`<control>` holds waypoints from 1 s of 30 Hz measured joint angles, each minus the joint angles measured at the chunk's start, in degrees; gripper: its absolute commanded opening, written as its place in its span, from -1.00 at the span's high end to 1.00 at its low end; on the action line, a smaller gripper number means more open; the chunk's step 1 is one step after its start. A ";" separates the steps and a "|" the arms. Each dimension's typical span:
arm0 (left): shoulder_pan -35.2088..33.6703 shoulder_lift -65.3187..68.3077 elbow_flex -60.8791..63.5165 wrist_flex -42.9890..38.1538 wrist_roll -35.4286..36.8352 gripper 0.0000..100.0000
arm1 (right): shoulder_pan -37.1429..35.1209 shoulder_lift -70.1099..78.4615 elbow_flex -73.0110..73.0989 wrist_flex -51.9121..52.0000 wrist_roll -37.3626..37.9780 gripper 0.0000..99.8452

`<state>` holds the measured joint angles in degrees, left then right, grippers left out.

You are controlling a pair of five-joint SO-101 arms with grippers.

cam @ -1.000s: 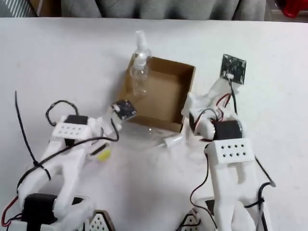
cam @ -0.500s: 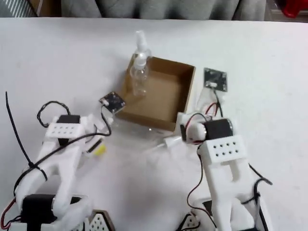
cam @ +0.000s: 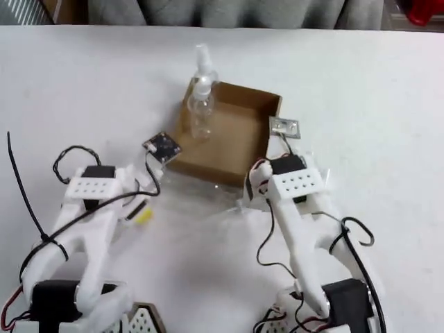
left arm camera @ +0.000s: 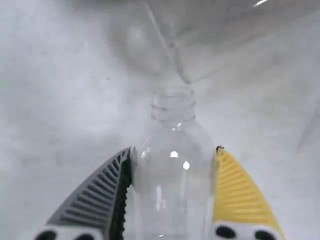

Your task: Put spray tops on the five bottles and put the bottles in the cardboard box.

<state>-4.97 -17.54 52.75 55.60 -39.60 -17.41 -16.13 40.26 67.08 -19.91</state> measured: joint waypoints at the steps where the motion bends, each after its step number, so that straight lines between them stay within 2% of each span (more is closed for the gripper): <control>1: 0.00 0.00 0.00 0.00 0.00 0.93 | -0.62 0.00 0.00 -0.35 0.00 0.96; 7: 0.00 0.00 0.00 0.00 0.00 0.93 | -3.52 0.53 -0.18 -2.29 0.00 0.95; 10: 0.00 0.00 0.00 0.00 0.00 0.93 | -3.87 0.62 -0.09 -3.78 -0.35 0.79; 14: 0.00 0.00 0.00 0.00 0.00 0.93 | -3.69 0.62 -0.09 -3.87 -4.57 0.60; 21: 0.00 0.00 0.00 0.00 0.00 0.93 | -3.78 0.62 -0.09 -5.80 -7.47 0.62; 30: 0.00 0.00 0.00 0.00 0.00 0.93 | -3.78 0.62 3.43 -15.56 -12.75 0.62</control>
<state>-4.97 -17.54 52.75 55.60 -39.60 -21.19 -15.52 43.69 51.52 -32.66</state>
